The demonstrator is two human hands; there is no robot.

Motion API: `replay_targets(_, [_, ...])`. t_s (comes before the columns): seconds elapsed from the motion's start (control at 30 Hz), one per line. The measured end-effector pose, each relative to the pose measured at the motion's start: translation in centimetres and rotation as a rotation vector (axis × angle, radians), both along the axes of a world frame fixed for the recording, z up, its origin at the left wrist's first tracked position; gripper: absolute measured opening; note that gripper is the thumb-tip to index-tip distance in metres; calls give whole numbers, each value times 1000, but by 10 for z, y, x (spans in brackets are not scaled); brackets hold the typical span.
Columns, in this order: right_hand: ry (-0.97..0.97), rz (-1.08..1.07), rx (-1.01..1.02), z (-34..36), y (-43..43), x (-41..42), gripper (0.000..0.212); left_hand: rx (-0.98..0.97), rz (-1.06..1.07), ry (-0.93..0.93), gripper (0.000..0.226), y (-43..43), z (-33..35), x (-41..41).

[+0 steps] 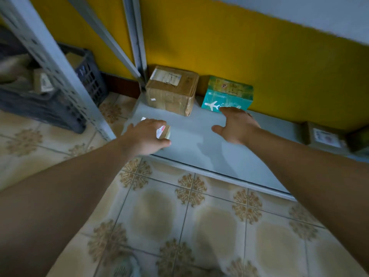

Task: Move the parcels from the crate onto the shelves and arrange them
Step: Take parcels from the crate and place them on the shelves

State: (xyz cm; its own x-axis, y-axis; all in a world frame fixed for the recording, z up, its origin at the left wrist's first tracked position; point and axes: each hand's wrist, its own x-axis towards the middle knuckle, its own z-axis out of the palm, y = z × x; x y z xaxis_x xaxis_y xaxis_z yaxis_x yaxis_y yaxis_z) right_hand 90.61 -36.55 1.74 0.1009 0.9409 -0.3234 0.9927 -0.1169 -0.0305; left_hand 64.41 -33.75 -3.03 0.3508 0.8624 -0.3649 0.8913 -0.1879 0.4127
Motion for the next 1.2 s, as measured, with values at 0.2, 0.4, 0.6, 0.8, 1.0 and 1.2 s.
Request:
replay_targets(0.2, [64, 70, -122, 145, -68, -70, 72, -16, -3, 8, 75, -98, 168, -55])
replay_targets(0.4, [117, 119, -97, 305, -140, -153, 74, 113, -148, 190, 71, -174, 340, -135])
replay_targets(0.6, [143, 136, 103, 446, -193, -252, 72, 303, -111, 221, 68, -244, 494, -235])
replay_targets(0.8, [98, 309, 205, 529, -226, -356, 76, 425, -58, 348, 67, -310, 578, -333])
replay_targets(1.0, [50, 464, 243, 560, -208, -426, 74, 463, 43, 374, 68, -321, 599, -390])
replay_targets(1.2, [28, 506, 229, 539, -141, -456, 71, 401, 52, 410, 66, -261, 584, -410])
